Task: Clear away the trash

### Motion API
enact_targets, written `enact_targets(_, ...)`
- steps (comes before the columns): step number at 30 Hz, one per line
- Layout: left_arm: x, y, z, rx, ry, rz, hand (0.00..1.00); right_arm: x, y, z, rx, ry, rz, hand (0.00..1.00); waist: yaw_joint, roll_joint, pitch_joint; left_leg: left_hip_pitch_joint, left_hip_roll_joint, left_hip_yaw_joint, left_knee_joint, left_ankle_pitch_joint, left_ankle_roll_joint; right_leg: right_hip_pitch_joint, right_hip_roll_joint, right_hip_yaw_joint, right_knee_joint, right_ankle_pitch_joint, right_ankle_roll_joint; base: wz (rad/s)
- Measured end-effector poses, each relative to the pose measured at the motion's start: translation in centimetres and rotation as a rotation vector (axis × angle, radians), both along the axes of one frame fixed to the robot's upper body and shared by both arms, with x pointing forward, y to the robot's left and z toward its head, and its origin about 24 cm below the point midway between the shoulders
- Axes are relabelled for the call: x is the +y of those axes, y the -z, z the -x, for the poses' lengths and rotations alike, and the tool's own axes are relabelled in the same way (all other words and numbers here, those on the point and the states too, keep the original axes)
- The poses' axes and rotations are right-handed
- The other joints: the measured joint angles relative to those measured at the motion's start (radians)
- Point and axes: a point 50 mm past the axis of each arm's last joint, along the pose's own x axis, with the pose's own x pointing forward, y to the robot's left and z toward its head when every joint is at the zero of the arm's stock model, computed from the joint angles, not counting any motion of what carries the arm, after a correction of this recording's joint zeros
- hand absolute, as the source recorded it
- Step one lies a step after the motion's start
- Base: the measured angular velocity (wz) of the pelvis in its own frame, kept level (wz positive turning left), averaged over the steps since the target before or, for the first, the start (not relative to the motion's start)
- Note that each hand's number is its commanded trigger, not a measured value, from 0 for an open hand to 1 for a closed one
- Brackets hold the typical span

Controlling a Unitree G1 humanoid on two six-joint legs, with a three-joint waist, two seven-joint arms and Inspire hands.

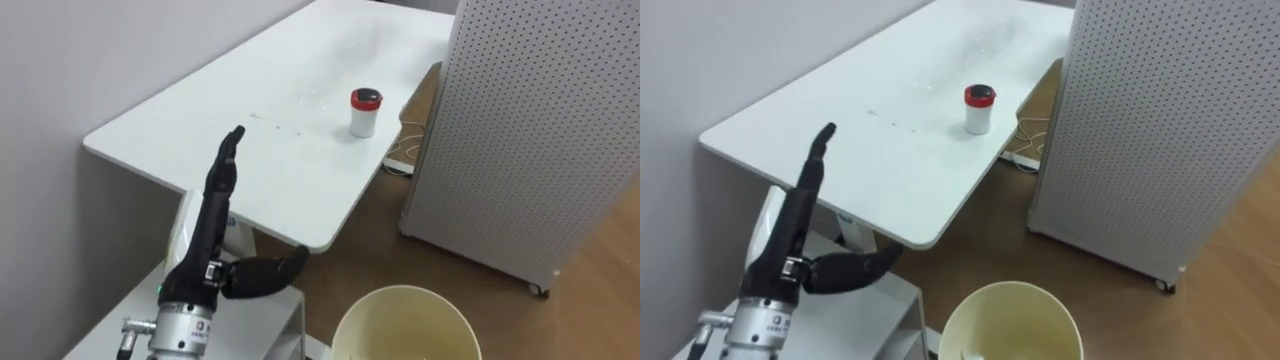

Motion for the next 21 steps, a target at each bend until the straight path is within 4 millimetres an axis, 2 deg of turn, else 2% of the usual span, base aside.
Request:
enact_targets(6, 0.3, -0.5, 0.5, -0.036, -0.044, 0.031, 0.00, 0.2, -0.3, -0.3, -0.023, -0.010, -0.004, 1.00, 0.006, -0.001, -0.0006, 0.037, 0.013, 0.021, -0.001, 0.001, -0.011, 0.027, 0.015, -0.022, -0.015, 0.002, -0.009, -0.11)
enact_targets(7, 0.5, -0.5, 0.5, -0.038, -0.059, 0.037, 0.00, 0.3, -0.4, -0.5, -0.028, -0.030, 0.010, 1.00, 0.007, -0.001, -0.0001, 0.039, 0.012, 0.026, 0.011, 0.001, -0.012, 0.020, 0.021, -0.008, -0.016, 0.003, -0.011, -0.46)
enact_targets(9, 1.0, -0.2, 0.7, -0.028, -0.086, 0.057, 0.00, 0.5, -0.6, -0.4, -0.040, -0.060, 0.021, 1.00, 0.037, -0.001, -0.0004, 0.041, 0.009, 0.022, 0.052, 0.001, -0.012, 0.017, 0.043, 0.054, -0.021, 0.007, -0.016, -0.88)
enact_targets(10, 1.6, 0.1, 1.1, -0.014, -0.118, 0.063, 0.00, 0.7, -0.7, -0.4, -0.045, -0.084, 0.030, 1.00, 0.055, 0.000, -0.0003, 0.036, 0.005, -0.036, 0.099, 0.001, -0.011, 0.023, 0.061, 0.105, -0.029, 0.014, -0.021, -1.28)
enact_targets(11, 2.1, 0.4, 1.4, -0.005, -0.149, 0.071, 0.00, 0.9, -0.7, -0.2, -0.047, -0.109, 0.033, 1.00, 0.064, 0.001, 0.0011, 0.022, -0.012, -0.158, 0.143, 0.002, -0.011, 0.036, 0.077, 0.164, -0.036, 0.017, -0.023, -1.22)
enact_targets(12, 2.3, 0.5, 1.5, -0.003, -0.161, 0.075, 0.00, 1.0, -0.7, -0.1, -0.047, -0.117, 0.032, 1.00, 0.067, 0.001, 0.0014, 0.013, -0.026, -0.222, 0.161, 0.002, -0.010, 0.037, 0.080, 0.183, -0.035, 0.018, -0.024, -1.00)
enact_targets(13, 2.5, 0.6, 1.7, 0.002, -0.179, 0.086, 0.00, 1.1, -0.8, -0.1, -0.043, -0.126, 0.026, 1.00, 0.071, -0.002, 0.0000, -0.005, -0.060, -0.347, 0.159, -0.002, -0.002, 0.036, 0.087, 0.226, -0.032, 0.021, -0.027, -0.76)
enact_targets(14, 2.2, 0.4, 1.6, -0.008, -0.180, 0.106, 0.00, 0.9, -1.0, -0.3, -0.049, -0.116, 0.023, 1.00, 0.072, 0.002, -0.0003, -0.032, -0.077, -0.417, 0.056, 0.006, -0.006, 0.019, 0.101, 0.260, -0.030, 0.026, -0.018, -0.75)
enact_targets(15, 2.1, 0.3, 1.6, -0.012, -0.179, 0.113, 0.00, 0.9, -1.0, -0.4, -0.048, -0.112, 0.020, 1.00, 0.080, -0.006, 0.0012, -0.043, -0.079, -0.413, 0.050, 0.018, 0.004, 0.008, 0.102, 0.277, -0.022, 0.027, -0.012, -0.72)
enact_targets(16, 2.0, 0.3, 1.6, -0.016, -0.180, 0.122, 0.00, 1.0, -0.9, -0.4, -0.042, -0.113, 0.022, 1.00, 0.087, -0.013, -0.0042, -0.042, -0.075, -0.384, 0.031, 0.022, 0.012, -0.009, 0.107, 0.278, -0.007, 0.032, -0.003, -0.60)
enact_targets(17, 2.0, 0.3, 1.6, -0.020, -0.186, 0.126, 0.00, 0.9, -0.9, -0.1, -0.035, -0.114, 0.027, 1.00, 0.090, -0.012, -0.0034, -0.039, -0.071, -0.360, 0.026, 0.020, 0.016, -0.013, 0.090, 0.223, 0.036, 0.008, -0.020, -0.52)
enact_targets(19, 2.2, 0.2, 1.7, -0.027, -0.206, 0.134, 0.00, 0.9, -1.0, -0.2, -0.040, -0.111, 0.030, 1.00, 0.090, -0.015, -0.0053, -0.032, -0.072, -0.340, 0.025, 0.013, 0.014, -0.010, 0.075, 0.172, 0.072, -0.033, -0.031, -0.32)
enact_targets(20, 2.1, 0.3, 1.7, -0.026, -0.205, 0.133, 0.00, 0.8, -1.3, -0.3, -0.055, -0.109, 0.037, 1.00, 0.085, -0.008, -0.0001, -0.033, -0.073, -0.342, 0.026, 0.011, 0.012, -0.011, 0.077, 0.174, 0.064, -0.033, -0.033, -0.18)
enact_targets(21, 2.0, 0.3, 1.7, -0.024, -0.201, 0.133, 0.00, 0.8, -1.4, -0.3, -0.061, -0.109, 0.039, 1.00, 0.084, -0.003, 0.0005, -0.034, -0.074, -0.342, 0.024, 0.011, 0.011, -0.010, 0.079, 0.176, 0.055, -0.034, -0.035, -0.10)
